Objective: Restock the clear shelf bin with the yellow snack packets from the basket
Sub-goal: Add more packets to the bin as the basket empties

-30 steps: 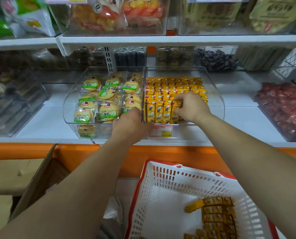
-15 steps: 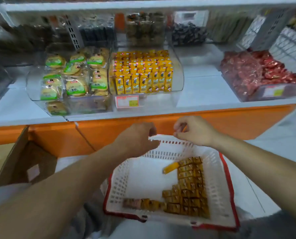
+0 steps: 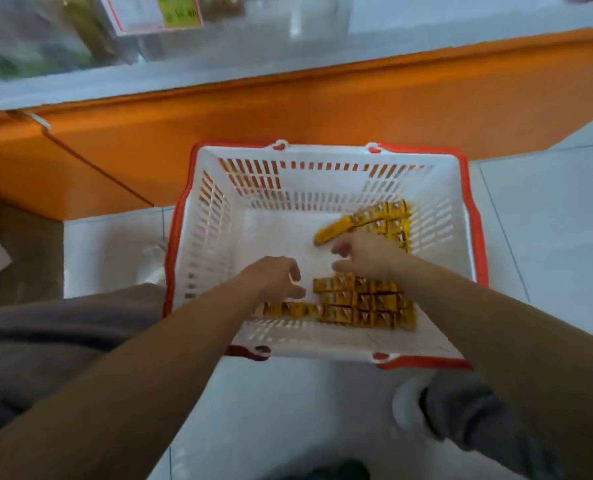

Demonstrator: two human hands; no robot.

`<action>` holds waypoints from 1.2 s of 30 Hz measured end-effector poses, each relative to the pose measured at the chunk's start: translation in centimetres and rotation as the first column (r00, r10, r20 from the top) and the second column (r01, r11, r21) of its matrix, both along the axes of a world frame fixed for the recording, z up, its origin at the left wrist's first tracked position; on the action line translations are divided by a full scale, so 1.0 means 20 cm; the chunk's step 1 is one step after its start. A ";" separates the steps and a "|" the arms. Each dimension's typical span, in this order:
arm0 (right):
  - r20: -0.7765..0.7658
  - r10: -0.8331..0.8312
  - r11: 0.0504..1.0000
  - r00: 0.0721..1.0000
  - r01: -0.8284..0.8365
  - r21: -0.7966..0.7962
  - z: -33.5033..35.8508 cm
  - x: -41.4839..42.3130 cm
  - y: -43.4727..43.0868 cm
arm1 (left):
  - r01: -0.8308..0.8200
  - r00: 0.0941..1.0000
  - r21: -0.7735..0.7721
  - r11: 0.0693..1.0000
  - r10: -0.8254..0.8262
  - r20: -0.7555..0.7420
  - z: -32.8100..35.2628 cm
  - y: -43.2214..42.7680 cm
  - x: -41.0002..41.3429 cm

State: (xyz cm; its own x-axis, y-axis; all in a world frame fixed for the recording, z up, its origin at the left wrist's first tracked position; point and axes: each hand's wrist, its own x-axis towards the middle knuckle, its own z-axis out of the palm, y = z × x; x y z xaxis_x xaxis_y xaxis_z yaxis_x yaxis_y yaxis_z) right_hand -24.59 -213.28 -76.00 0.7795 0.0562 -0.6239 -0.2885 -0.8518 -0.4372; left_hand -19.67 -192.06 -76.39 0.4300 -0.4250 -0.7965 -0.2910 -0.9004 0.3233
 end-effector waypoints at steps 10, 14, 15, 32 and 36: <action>-0.145 0.449 0.837 0.882 -0.472 -0.277 -0.33 -0.09 0.17 | 0.031 0.978 0.039 0.999 -0.023 -0.208 -0.32 0.12 -0.06; -0.135 0.471 0.816 0.871 -0.489 -0.307 -0.37 -0.10 0.20 | 0.013 0.967 0.059 0.998 0.002 -0.253 -0.36 0.10 -0.07; -0.153 0.456 0.823 0.877 -0.481 -0.302 -0.37 -0.09 0.20 | 0.026 0.970 0.051 0.998 -0.013 -0.243 -0.37 0.10 -0.07; -0.258 0.445 0.839 0.857 -0.500 -0.214 -0.30 -0.04 0.21 | 0.014 0.946 -0.009 1.000 -0.016 -0.322 -0.33 0.14 0.01; -0.267 0.442 0.837 0.856 -0.501 -0.220 -0.29 -0.04 0.23 | 0.020 0.956 -0.031 0.999 -0.028 -0.293 -0.34 0.16 0.01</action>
